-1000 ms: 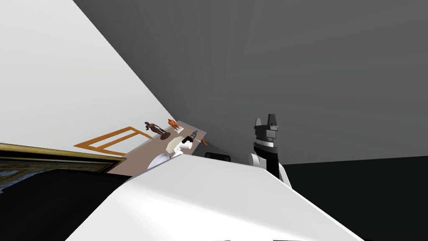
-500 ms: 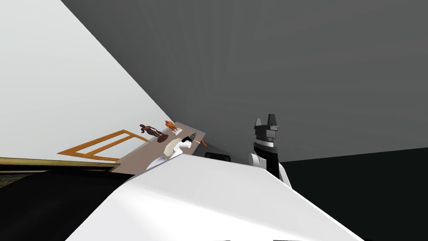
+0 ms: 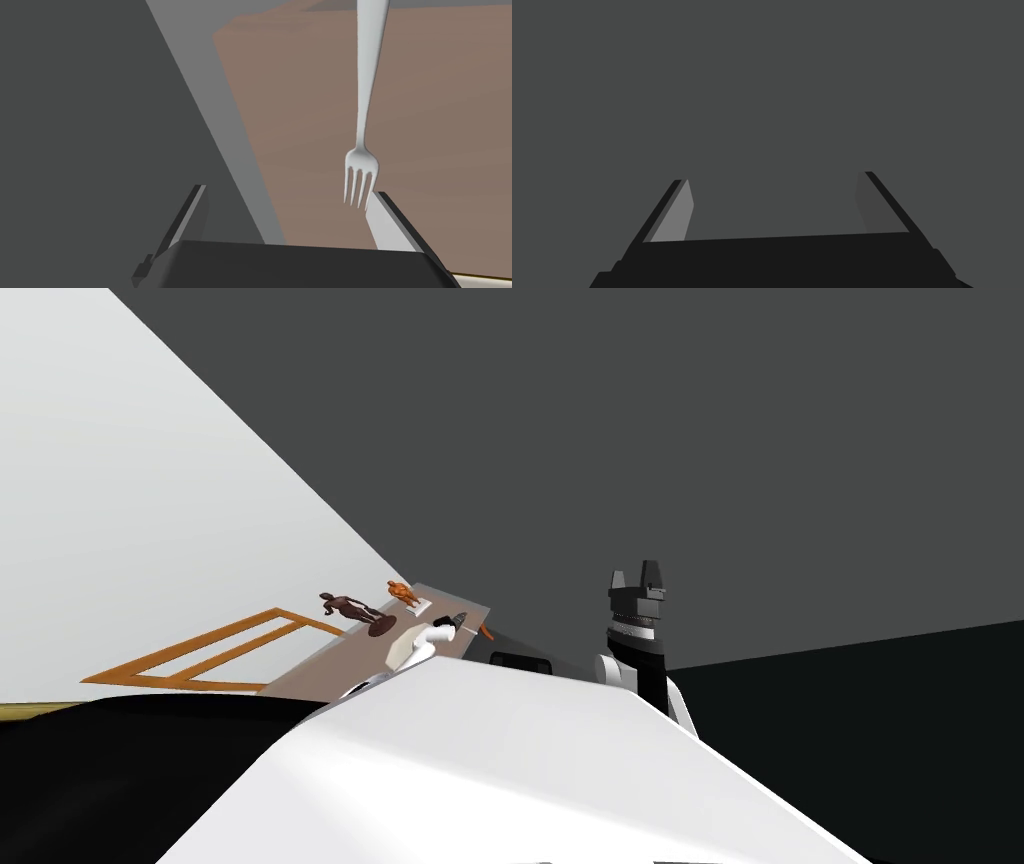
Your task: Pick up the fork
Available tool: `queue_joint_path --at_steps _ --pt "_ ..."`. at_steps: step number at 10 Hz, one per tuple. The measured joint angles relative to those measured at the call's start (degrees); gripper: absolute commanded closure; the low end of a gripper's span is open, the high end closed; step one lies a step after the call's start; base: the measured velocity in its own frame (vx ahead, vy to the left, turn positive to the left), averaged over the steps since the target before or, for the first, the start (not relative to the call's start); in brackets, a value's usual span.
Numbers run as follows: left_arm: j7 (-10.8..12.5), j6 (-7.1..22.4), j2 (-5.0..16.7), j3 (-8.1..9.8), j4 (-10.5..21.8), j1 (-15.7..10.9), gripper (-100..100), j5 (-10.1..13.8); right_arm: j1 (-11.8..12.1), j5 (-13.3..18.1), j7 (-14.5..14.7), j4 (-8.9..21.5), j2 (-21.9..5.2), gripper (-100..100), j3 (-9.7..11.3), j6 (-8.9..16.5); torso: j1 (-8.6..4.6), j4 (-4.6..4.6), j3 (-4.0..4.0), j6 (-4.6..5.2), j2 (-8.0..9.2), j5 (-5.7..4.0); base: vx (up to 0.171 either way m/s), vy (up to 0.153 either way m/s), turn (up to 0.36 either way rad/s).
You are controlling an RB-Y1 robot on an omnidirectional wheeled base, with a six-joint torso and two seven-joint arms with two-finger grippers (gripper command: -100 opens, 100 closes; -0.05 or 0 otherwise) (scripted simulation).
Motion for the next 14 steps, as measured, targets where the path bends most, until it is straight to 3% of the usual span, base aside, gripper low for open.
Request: queue_joint_path --at_steps 2,4,6,9,14 --pt "-1.91 1.73 0.96 -0.04 4.97 -2.12 -100 1.95 0.00 0.00 0.00 0.00 0.00 0 0.00 0.00 0.00 -0.01 -0.02 0.01 -0.04 0.00 0.031 0.028 -0.078" --pt "-2.82 5.07 1.10 0.79 5.54 -2.23 -100 1.81 0.00 0.00 0.00 0.00 0.00 0 0.00 0.00 0.00 0.00 -0.01 0.00 -0.02 0.00 0.025 0.031 -0.080" --pt "-4.34 7.66 1.64 1.07 9.11 -3.99 -100 2.99 0.00 0.00 0.00 0.00 0.00 0 0.00 0.00 -0.01 0.00 -0.02 0.00 -0.03 0.00 0.026 0.029 -0.071" --pt "-5.70 11.36 2.04 1.67 10.70 -4.08 -100 3.57 0.01 0.00 0.00 0.00 0.00 0 0.00 0.00 -0.02 0.00 -0.01 -0.02 -0.02 0.00 0.030 0.030 -0.079" --pt "-9.47 17.44 3.13 2.72 18.66 -7.66 -100 5.92 0.01 0.00 0.00 0.00 0.00 0 0.00 0.00 0.05 -0.03 -0.08 -0.01 -0.14 0.02 0.046 0.041 -0.080"
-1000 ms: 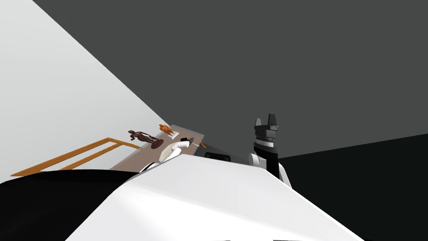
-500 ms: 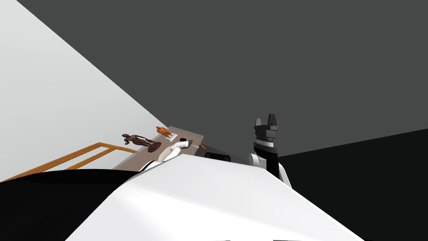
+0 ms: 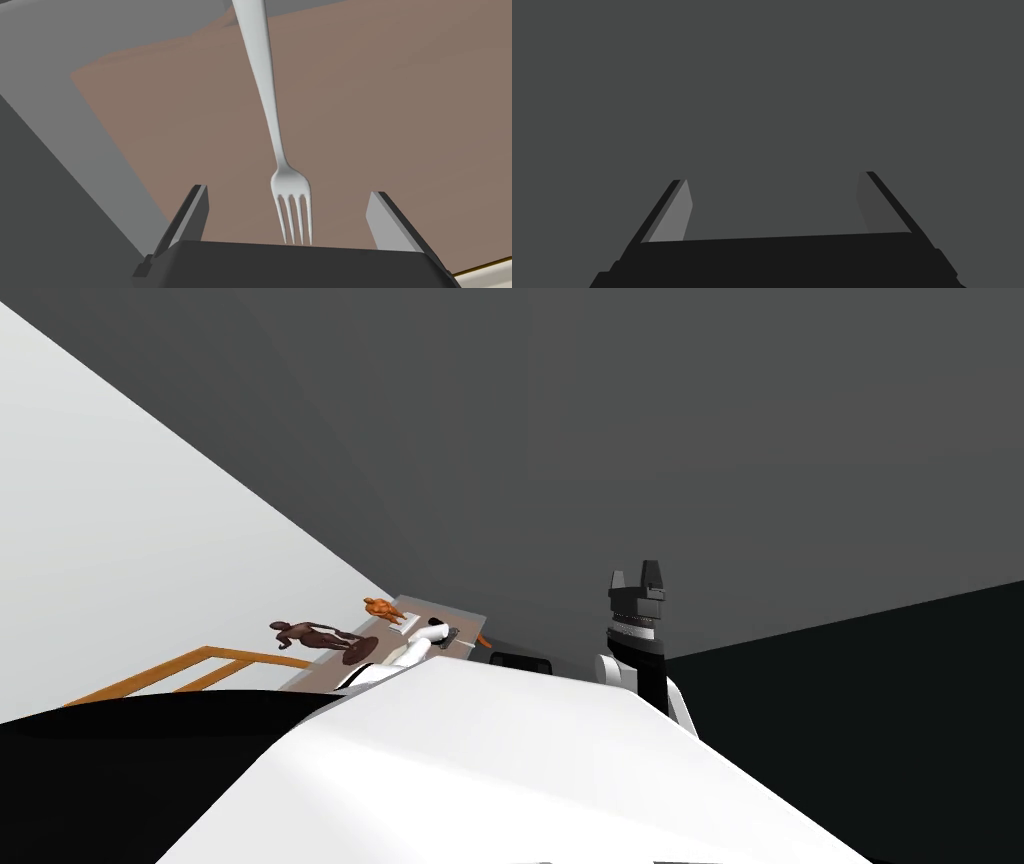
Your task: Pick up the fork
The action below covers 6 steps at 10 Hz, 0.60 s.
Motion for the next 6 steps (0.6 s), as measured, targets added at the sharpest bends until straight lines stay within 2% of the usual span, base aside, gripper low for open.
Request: queue_joint_path --at_steps 3,6 --pt "-2.65 4.12 0.87 0.95 3.45 -0.78 -100 1.75 0.00 0.00 0.00 0.00 0.00 0 0.00 0.00 -0.07 0.01 0.02 -0.01 0.04 -0.01 0.047 0.033 -0.061" --pt "-3.56 6.98 1.11 1.41 4.83 -1.27 -100 2.19 0.00 0.00 0.00 0.00 0.00 0 0.00 0.00 -0.15 0.00 0.01 -0.02 0.01 -0.03 0.049 0.014 -0.018"
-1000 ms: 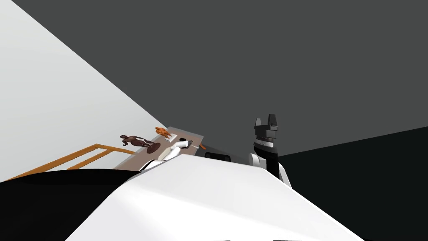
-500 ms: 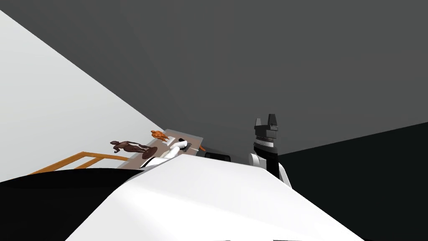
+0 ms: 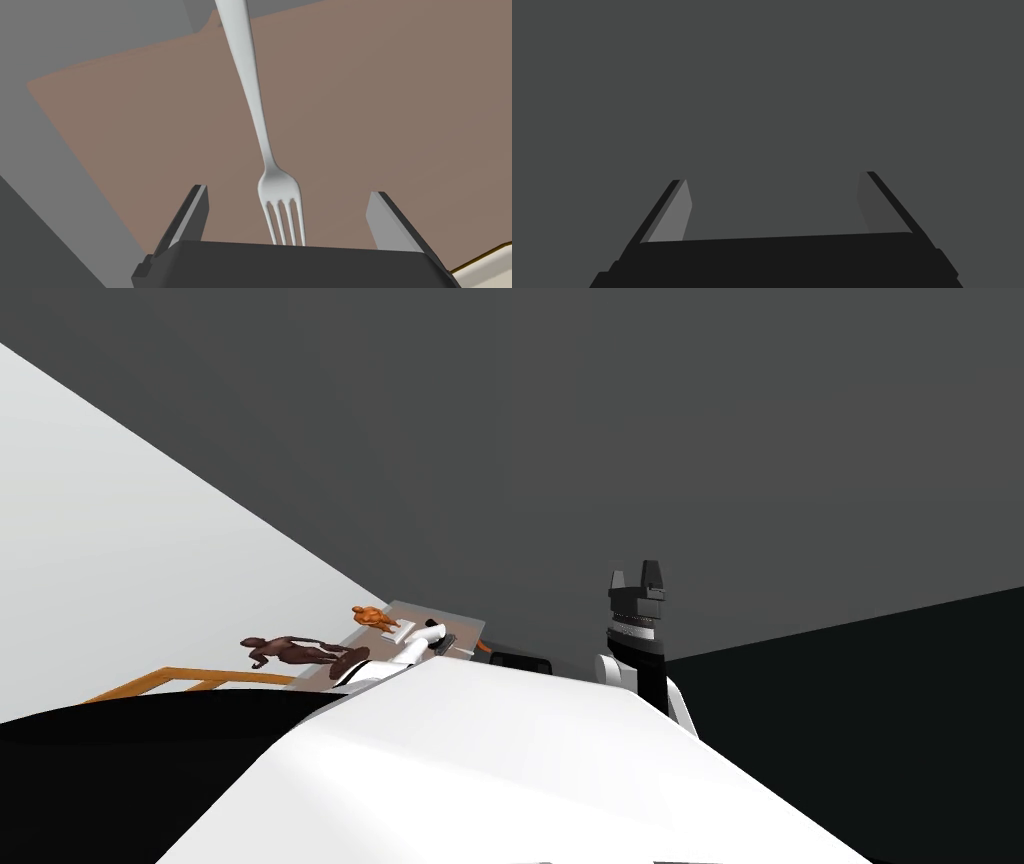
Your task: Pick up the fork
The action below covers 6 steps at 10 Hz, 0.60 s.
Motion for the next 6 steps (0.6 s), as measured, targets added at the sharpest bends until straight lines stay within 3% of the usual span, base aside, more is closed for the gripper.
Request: queue_joint_path --at_steps 1,2,3,4,5,6 --pt "-0.34 -0.01 0.01 0.07 0.99 -0.45 -100 0.17 0.00 0.00 0.00 0.00 0.00 0 0.00 0.00 -0.03 0.01 0.02 0.00 0.05 -0.01 0.013 0.002 0.000" --pt "-0.43 -0.08 0.01 0.07 1.13 -0.51 0 0.19 0.00 0.00 0.00 0.00 0.00 0 0.00 0.00 -0.04 0.02 0.07 0.00 0.13 -0.01 0.000 0.000 0.000" --pt "-0.42 -0.07 0.01 0.07 1.11 -0.50 -100 0.19 -0.01 0.00 0.00 0.00 0.00 0 0.00 0.00 -0.05 0.04 0.10 0.00 0.18 -0.01 0.010 0.044 -0.042" --pt "-0.02 -1.21 -0.83 -0.19 2.39 -0.74 -100 -0.32 -0.01 0.00 0.00 0.00 0.00 0 0.00 0.00 0.08 0.03 0.10 0.01 0.17 0.02 0.027 0.081 -0.047" --pt "1.38 -1.70 -1.79 -0.58 1.15 0.23 -100 -1.34 0.00 0.00 0.00 0.00 -0.01 0 0.00 0.00 0.20 0.03 0.08 -0.01 0.14 0.04 0.018 0.069 -0.016" --pt "1.75 -2.40 -2.14 -0.65 1.95 0.11 -100 -1.46 0.00 0.00 0.00 0.00 0.00 0 0.00 0.00 0.20 0.03 0.08 -0.01 0.15 0.04 0.006 0.058 -0.021"
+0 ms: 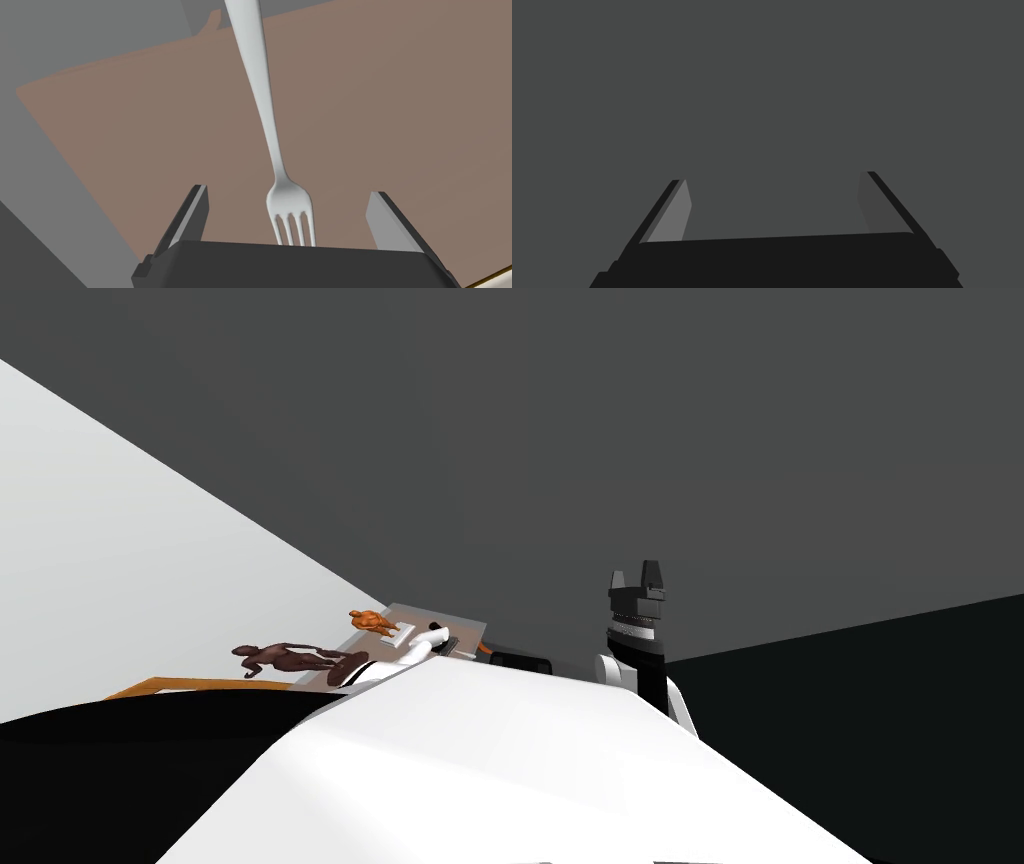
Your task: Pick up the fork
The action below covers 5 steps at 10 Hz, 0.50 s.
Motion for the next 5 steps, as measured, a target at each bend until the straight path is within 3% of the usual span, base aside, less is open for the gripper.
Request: queue_joint_path --at_steps 2,4,5 --pt "0.67 -1.35 -1.01 -0.26 -0.23 1.11 -100 -0.66 0.00 0.00 0.00 0.00 0.00 0 0.00 0.00 -0.03 0.01 0.03 0.00 0.04 0.00 0.009 0.051 -0.021" --pt "1.10 -2.32 -1.53 -0.45 1.31 0.33 -100 -1.00 0.00 0.00 0.00 0.00 0.01 0 0.00 0.00 -0.19 0.01 0.03 0.00 0.04 -0.04 0.002 0.006 0.000" --pt "1.05 -2.43 -1.53 -0.45 1.43 0.28 100 -0.99 0.00 0.00 0.00 0.00 0.01 0 0.01 0.00 -0.24 0.01 0.03 0.00 0.06 -0.05 0.000 0.000 0.000"
